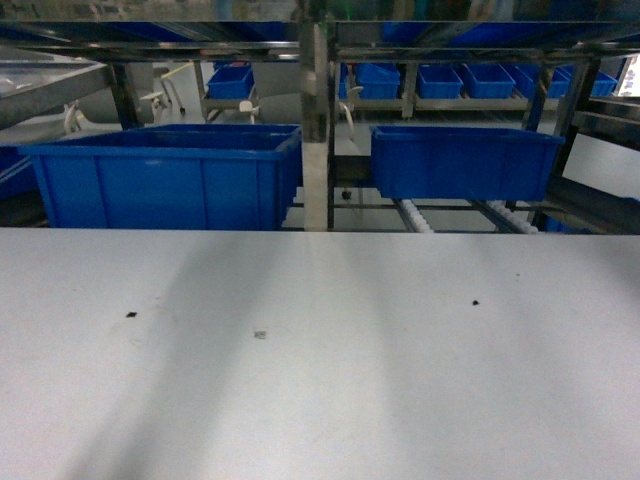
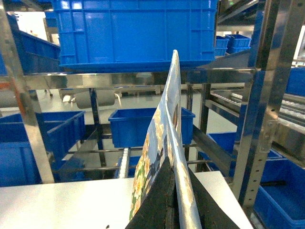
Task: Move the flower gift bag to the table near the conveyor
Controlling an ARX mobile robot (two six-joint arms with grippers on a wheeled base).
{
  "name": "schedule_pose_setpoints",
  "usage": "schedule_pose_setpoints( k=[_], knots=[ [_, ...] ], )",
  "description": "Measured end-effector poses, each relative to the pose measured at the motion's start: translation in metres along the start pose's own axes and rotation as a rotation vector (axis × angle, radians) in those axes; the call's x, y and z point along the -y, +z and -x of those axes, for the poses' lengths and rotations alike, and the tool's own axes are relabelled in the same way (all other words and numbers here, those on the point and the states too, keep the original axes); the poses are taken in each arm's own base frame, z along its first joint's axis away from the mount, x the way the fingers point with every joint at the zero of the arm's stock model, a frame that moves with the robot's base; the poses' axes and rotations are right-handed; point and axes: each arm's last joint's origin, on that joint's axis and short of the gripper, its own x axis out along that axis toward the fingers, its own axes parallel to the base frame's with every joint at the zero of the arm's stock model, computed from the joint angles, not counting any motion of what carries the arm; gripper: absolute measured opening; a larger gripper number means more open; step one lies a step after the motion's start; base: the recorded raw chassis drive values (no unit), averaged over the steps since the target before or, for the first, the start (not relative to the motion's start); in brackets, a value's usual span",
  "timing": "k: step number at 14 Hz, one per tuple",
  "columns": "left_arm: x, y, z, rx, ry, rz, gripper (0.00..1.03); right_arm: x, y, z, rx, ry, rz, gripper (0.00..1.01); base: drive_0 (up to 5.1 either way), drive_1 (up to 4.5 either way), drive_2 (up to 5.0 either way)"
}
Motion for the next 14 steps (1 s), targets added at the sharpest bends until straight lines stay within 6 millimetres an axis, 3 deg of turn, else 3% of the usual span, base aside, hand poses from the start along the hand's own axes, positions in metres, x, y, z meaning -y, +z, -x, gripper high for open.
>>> schedule_pose_setpoints(
  k=[9,14],
  knots=[
    [-0.0005,0.0010,0.0006,0.007,0.004,-0.002,0.02,0.0000,0.0008,0.0004,0.007,0.000,0.000,0.02,-5.0,1.44,3.2],
    [-0.0004,0.0005,0.0005,0.003,0.003,-0.002,0.02,-0.0001,0.0006,0.0005,0.003,0.000,0.000,0.02,0.0,4.38,-4.3]
  ],
)
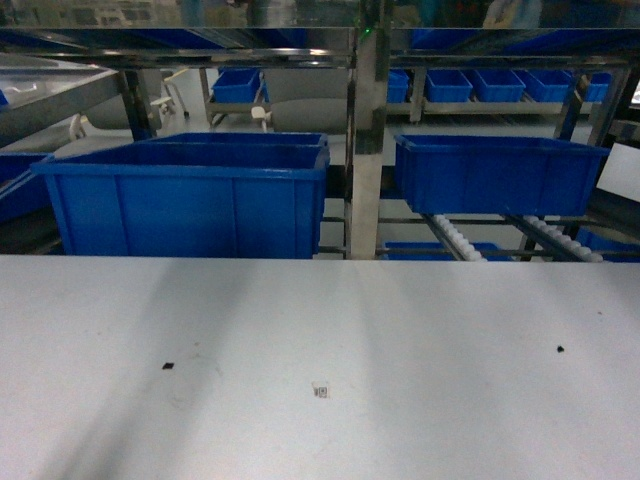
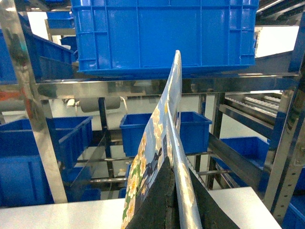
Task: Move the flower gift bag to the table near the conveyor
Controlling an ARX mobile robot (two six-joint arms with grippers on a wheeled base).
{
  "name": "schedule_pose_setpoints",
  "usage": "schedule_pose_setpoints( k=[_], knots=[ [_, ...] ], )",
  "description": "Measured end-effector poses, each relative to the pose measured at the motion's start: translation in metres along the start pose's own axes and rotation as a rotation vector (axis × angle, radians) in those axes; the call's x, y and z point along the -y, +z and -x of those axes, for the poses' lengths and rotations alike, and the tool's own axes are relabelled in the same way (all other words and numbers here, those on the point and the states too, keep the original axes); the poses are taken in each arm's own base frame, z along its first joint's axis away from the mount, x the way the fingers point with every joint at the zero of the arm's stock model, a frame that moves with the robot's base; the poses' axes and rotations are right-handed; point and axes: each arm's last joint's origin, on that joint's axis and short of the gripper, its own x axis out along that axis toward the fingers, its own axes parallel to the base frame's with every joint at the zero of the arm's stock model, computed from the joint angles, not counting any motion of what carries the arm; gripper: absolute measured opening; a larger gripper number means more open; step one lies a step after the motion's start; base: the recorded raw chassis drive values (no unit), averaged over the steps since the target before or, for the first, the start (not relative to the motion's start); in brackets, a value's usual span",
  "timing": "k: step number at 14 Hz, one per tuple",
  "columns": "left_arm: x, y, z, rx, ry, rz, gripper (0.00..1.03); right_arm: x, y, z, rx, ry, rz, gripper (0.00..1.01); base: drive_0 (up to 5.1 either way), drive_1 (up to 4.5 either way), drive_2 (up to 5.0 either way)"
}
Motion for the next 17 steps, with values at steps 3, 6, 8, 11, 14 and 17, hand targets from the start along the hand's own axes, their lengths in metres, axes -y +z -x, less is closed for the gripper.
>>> schedule_pose_setpoints(
  k=[3,6,8,11,14,17],
  knots=[
    [0.001,-0.003,-0.002,-0.013,-0.003,-0.001,0.02,0.000,-0.001,-0.001,-0.008,-0.001,0.000,0.02,0.0,4.37,-4.3],
    [0.001,-0.002,-0.001,-0.008,-0.003,-0.001,0.02,0.000,-0.001,-0.001,-0.008,-0.001,0.000,0.02,0.0,4.37,-4.3],
    [0.001,-0.002,-0.001,-0.008,-0.002,-0.001,0.02,0.000,-0.001,-0.001,-0.008,0.000,0.000,0.02,0.0,4.37,-4.3],
    [0.001,-0.002,-0.001,-0.008,-0.003,-0.001,0.02,-0.001,-0.003,-0.004,-0.010,0.009,0.000,0.02,0.0,4.37,-4.3],
    [0.001,-0.002,-0.001,-0.008,-0.003,-0.001,0.02,-0.008,-0.020,-0.023,-0.052,0.087,-0.004,0.02,0.0,4.37,-4.3],
    [0.001,-0.002,-0.001,-0.008,-0.003,-0.001,0.02,-0.015,-0.049,-0.045,-0.121,0.161,-0.011,0.02,0.0,4.37,-4.3]
  ],
)
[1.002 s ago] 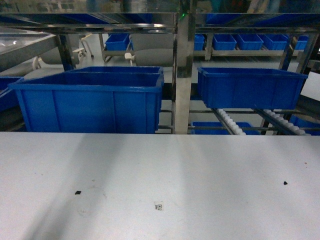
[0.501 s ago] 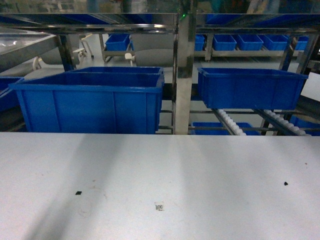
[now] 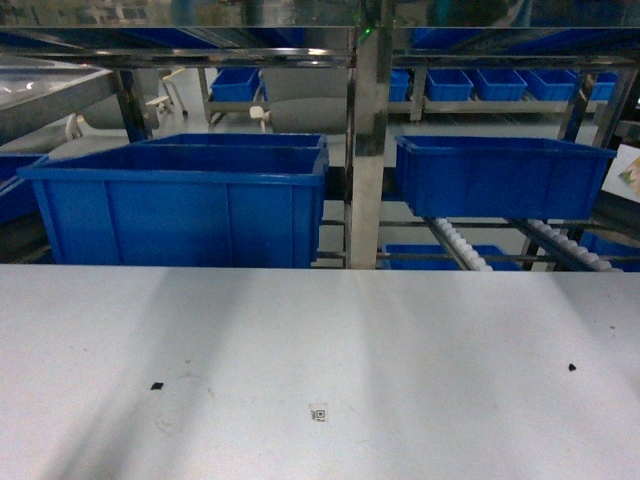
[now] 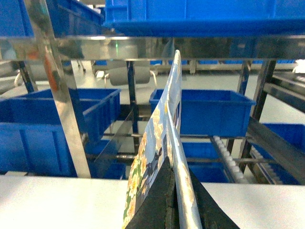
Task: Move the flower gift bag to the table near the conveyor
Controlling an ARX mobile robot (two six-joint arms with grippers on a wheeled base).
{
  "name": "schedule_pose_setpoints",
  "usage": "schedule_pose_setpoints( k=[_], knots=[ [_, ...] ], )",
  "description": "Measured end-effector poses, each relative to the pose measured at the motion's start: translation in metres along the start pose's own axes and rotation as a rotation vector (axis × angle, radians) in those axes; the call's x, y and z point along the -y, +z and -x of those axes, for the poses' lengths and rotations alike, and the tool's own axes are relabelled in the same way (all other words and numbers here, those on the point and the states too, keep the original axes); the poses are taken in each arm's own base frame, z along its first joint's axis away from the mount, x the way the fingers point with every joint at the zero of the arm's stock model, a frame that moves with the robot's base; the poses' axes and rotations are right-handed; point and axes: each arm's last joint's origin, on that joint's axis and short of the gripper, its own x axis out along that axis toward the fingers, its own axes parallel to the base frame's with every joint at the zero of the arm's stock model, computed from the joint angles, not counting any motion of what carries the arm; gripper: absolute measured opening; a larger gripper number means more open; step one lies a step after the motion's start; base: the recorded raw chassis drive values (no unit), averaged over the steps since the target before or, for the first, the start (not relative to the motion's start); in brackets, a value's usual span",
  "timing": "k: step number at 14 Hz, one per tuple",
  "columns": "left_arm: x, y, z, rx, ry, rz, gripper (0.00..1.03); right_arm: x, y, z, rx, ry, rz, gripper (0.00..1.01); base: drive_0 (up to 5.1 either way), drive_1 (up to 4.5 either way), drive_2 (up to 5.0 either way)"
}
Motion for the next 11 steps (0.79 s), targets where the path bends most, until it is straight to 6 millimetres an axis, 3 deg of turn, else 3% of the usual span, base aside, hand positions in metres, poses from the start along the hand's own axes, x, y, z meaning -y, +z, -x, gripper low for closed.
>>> schedule_pose_setpoints(
  k=[7,11],
  knots=[
    [0.000,0.000,0.000,0.000,0.000,0.000,0.02,-0.003,-0.059,-0.056,-0.211,0.106,-0.008,0.02,0.0,4.37,-4.3],
    [0.000,0.000,0.000,-0.001,0.000,0.000,0.02,0.000,-0.089,-0.064,-0.351,0.101,-0.050,0.02,0.0,4.37,-4.3]
  ],
)
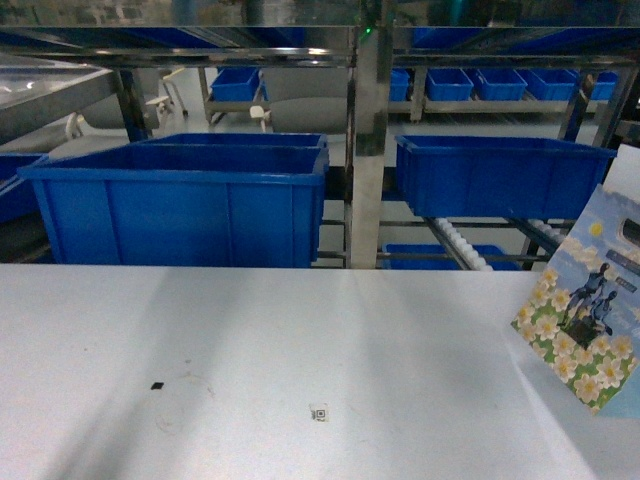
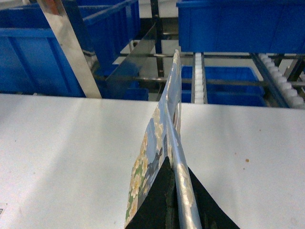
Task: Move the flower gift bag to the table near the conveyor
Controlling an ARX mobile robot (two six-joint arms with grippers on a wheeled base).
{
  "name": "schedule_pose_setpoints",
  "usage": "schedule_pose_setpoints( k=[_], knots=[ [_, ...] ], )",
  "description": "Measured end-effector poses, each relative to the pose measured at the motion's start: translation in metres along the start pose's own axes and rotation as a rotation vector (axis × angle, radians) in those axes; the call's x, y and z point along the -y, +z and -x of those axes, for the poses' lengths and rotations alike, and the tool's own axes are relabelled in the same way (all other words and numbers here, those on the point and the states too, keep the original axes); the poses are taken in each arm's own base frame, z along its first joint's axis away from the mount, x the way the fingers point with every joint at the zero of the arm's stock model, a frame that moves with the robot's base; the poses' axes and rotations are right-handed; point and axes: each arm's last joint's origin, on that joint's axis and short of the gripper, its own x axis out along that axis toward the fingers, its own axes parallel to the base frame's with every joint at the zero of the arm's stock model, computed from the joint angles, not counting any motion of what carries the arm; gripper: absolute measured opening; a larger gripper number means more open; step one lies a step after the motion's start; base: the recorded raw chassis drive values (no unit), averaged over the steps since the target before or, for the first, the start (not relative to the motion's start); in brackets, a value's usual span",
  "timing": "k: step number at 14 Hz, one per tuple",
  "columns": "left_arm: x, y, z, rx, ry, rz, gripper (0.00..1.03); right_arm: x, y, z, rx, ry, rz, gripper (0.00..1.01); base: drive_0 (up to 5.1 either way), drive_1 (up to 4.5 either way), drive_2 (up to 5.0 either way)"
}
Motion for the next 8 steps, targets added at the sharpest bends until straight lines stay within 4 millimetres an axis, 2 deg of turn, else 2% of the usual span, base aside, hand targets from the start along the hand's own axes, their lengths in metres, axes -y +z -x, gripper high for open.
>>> schedule_pose_setpoints(
  k=[3,8],
  knots=[
    [0.000,0.000,0.000,0.000,0.000,0.000,0.02,0.005,-0.010,-0.004,-0.077,-0.030,-0.022,0.02,0.0,4.37,-4.3],
    [0.000,0.000,0.000,0.000,0.000,0.000,0.02,-0.001,-0.027,0.000,-0.104,-0.011,-0.014,0.02,0.0,4.37,-4.3]
  ],
)
